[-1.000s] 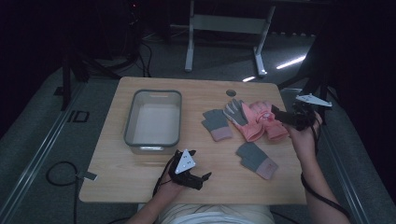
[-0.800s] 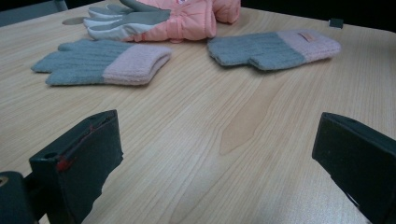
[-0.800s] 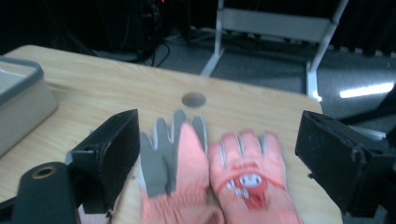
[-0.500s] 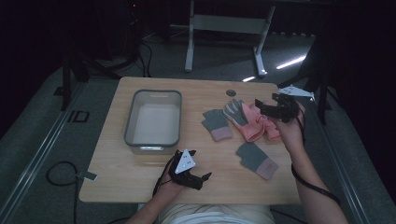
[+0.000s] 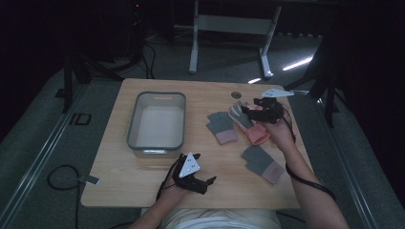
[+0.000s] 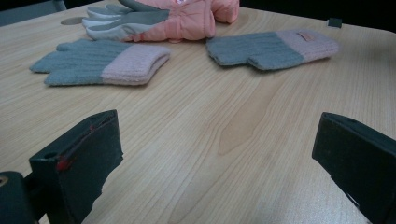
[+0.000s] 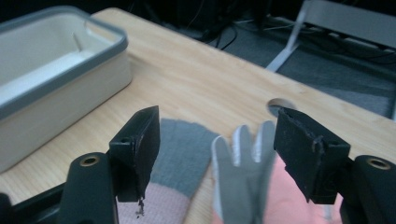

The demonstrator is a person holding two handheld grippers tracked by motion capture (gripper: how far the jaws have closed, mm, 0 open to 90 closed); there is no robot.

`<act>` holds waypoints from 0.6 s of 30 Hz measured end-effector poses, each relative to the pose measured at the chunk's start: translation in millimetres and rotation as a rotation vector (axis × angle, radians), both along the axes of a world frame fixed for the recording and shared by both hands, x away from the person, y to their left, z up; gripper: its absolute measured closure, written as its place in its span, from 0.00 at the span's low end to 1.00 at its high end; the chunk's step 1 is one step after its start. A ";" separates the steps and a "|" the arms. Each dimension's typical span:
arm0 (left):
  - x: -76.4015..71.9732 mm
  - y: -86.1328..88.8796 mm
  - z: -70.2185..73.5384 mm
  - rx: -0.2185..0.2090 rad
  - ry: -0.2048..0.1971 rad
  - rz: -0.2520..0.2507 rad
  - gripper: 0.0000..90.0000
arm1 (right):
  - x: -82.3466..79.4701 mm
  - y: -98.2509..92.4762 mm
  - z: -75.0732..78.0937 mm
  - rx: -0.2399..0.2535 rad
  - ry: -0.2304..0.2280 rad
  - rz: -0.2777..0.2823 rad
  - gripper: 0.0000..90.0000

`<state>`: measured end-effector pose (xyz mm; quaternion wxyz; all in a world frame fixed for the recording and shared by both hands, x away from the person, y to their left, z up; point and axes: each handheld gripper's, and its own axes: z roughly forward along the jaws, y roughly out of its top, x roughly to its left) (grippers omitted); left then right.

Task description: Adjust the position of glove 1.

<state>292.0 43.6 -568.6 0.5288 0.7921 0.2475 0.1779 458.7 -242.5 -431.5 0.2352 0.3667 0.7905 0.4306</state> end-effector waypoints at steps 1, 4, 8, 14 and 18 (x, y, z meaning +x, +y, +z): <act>0.0 -0.1 0.0 0.000 0.000 0.000 0.01 | 1.8 3.9 -3.9 -0.012 0.002 0.009 0.36; -0.1 -0.1 0.0 0.000 -0.001 0.000 0.01 | 8.1 16.1 -16.6 -0.023 0.024 0.036 0.38; -0.2 0.1 0.0 0.002 -0.004 -0.002 0.01 | 14.3 29.6 -29.6 -0.033 0.053 0.069 0.39; -0.5 -0.1 0.0 0.003 -0.004 -0.005 0.01 | 23.5 43.5 -46.0 -0.056 0.084 0.100 0.45; -0.6 -0.2 -0.1 0.002 -0.003 -0.006 0.01 | 31.1 50.2 -57.8 -0.084 0.118 0.122 0.52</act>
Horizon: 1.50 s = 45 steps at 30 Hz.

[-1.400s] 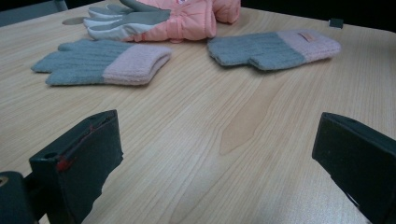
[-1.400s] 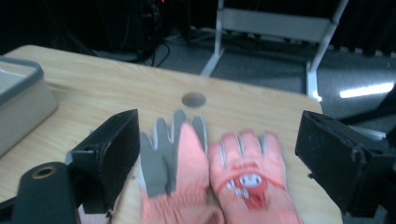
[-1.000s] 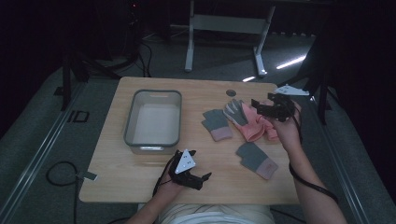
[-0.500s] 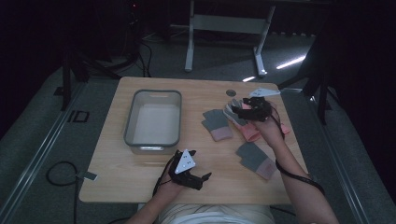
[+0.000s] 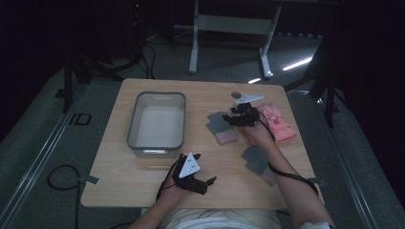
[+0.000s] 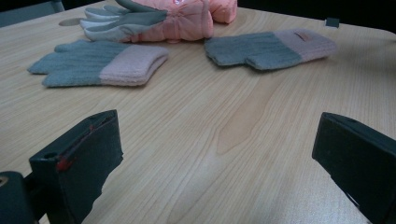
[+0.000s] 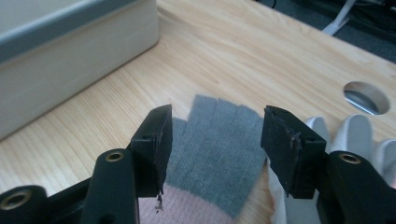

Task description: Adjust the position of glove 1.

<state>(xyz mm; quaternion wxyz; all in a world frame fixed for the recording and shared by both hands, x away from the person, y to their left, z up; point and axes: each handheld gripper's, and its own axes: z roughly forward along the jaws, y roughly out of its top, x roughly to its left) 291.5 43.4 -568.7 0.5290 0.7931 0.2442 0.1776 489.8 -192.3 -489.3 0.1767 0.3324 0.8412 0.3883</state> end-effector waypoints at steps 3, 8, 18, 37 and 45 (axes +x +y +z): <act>0.0 0.1 0.0 -0.001 0.000 0.001 0.01 | 4.5 3.7 -8.4 -0.017 0.026 0.010 0.57; -0.4 -0.2 0.0 0.002 -0.004 -0.001 0.01 | 14.9 6.2 -22.3 -0.003 0.094 0.023 0.65; -0.9 -0.6 0.0 0.006 -0.007 -0.005 0.01 | 31.2 11.5 -46.4 -0.075 0.131 0.011 0.67; 0.4 0.8 0.0 -0.006 0.006 0.000 0.01 | 26.6 30.4 -41.8 -0.171 0.162 -0.055 0.95; 1.0 1.2 0.1 -0.006 0.006 0.005 0.01 | -25.8 29.4 12.7 -0.050 0.090 -0.125 0.95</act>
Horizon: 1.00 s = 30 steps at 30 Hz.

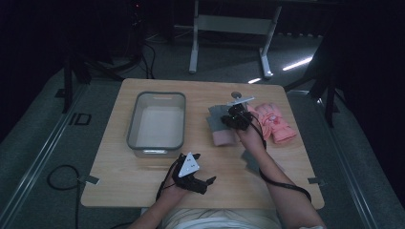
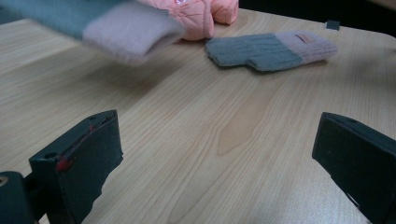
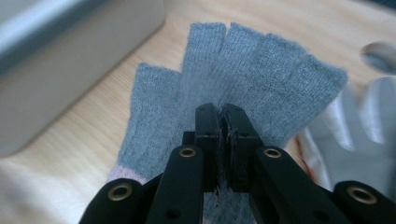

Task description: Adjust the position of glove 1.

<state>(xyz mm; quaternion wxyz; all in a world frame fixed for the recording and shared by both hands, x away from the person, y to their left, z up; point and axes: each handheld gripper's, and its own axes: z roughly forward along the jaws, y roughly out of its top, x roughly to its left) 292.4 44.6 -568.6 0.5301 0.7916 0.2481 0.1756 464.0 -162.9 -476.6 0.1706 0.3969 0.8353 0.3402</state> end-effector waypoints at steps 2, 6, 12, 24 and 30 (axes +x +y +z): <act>-0.4 -0.3 0.1 0.001 -0.001 0.000 0.01 | -15.9 -1.9 11.3 0.036 -0.016 -0.028 0.95; -0.4 -0.3 -0.1 -0.001 -0.002 0.004 0.01 | -47.2 -3.5 25.9 0.100 -0.029 -0.070 0.95; -0.9 -0.3 -0.1 0.003 -0.014 0.008 0.01 | -83.1 -8.2 12.9 0.121 -0.012 -0.130 0.95; -1.3 -0.2 -0.1 0.006 -0.019 0.004 0.01 | -117.0 -5.9 -44.8 0.089 0.095 -0.155 0.95; -1.4 -0.5 -0.1 0.006 -0.018 0.004 0.01 | -123.0 -1.6 -56.3 0.090 0.111 -0.162 0.95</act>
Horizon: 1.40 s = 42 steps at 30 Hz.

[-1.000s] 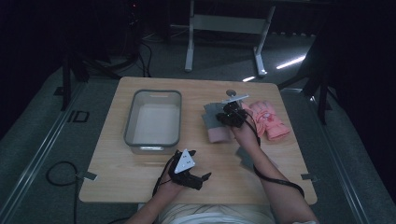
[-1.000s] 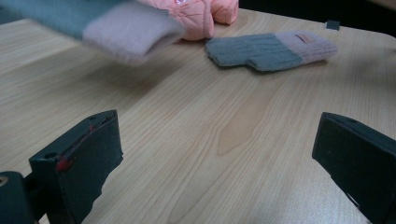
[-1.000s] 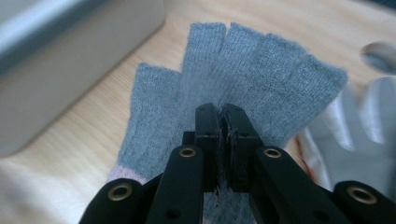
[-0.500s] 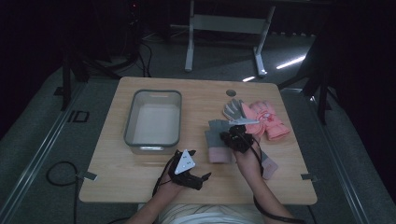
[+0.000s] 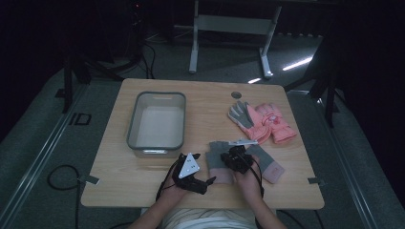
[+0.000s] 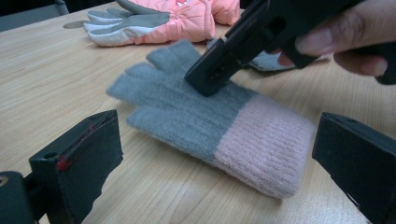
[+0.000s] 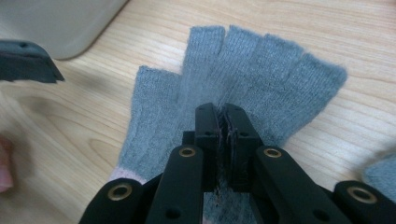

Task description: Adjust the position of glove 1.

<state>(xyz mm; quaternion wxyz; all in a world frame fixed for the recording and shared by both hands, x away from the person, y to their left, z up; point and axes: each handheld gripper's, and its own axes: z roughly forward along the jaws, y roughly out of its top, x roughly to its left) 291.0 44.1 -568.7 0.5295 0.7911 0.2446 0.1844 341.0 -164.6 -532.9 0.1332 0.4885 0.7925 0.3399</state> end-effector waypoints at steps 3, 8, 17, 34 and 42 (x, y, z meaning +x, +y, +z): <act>-0.1 0.0 0.0 0.001 -0.001 0.001 0.01 | 1.8 1.8 -5.8 -0.011 0.009 -0.002 0.94; 0.0 -0.1 0.0 0.002 0.000 0.001 0.01 | 4.5 2.9 -16.5 -0.027 0.020 0.009 0.89; 0.5 0.1 0.1 0.002 0.005 0.001 0.01 | 7.6 1.3 -14.5 -0.012 0.011 0.027 0.81; 1.1 -0.1 0.1 0.000 0.011 0.004 0.01 | 21.9 -112.5 16.4 -0.130 -0.157 0.176 0.74; 1.3 -0.2 0.1 0.000 0.010 0.006 0.01 | 20.2 -149.8 -1.7 -0.178 -0.099 0.272 0.74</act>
